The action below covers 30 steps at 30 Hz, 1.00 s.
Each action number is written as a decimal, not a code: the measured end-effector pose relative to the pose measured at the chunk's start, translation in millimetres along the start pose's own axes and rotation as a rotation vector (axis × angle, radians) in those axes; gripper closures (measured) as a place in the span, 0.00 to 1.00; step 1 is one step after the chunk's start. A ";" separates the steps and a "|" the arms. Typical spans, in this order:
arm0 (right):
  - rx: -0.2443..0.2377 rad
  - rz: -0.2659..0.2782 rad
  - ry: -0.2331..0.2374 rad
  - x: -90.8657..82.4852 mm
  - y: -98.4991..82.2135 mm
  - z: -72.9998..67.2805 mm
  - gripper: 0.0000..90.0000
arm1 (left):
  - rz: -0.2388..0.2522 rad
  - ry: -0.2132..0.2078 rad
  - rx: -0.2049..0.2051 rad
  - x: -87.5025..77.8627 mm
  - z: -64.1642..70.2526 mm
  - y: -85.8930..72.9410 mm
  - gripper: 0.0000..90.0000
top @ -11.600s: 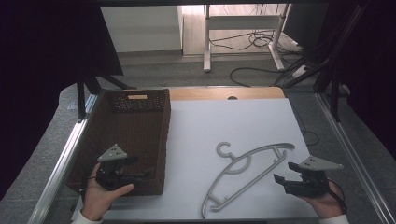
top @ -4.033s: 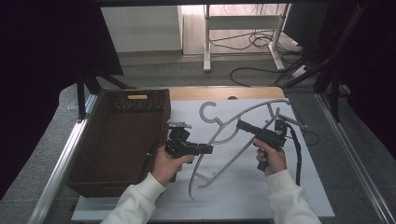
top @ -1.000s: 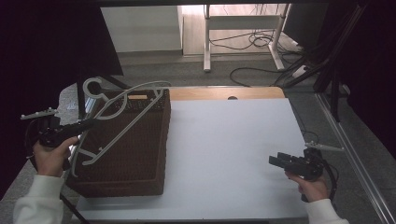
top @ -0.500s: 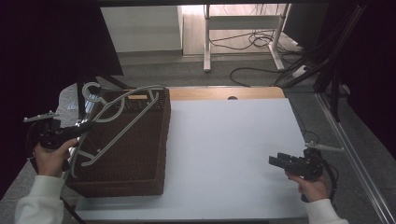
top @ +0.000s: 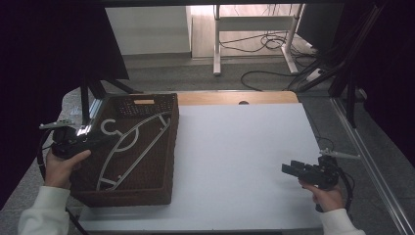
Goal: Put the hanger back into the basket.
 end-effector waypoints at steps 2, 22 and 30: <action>0.001 0.002 0.002 -0.3 0.6 0.3 0.37 | -0.006 -0.003 0.008 0.5 4.9 -0.4 0.30; -0.306 -0.028 -0.048 8.3 16.6 -30.8 0.31 | -0.035 -0.046 0.044 17.7 67.6 -32.2 0.28; -0.334 -0.031 -0.037 11.0 17.2 -37.7 0.30 | -0.056 -0.078 0.077 20.6 91.7 -43.7 0.27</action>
Point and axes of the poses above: each handheld gripper's, and its own axes: x roughly forward along the jaws, y roughly out of its top, z roughly to its right, the point moved 6 cm from there along x, roughly forward along the jaws, and after that the axes turned 5 degrees about z, right-handed, at the moved point
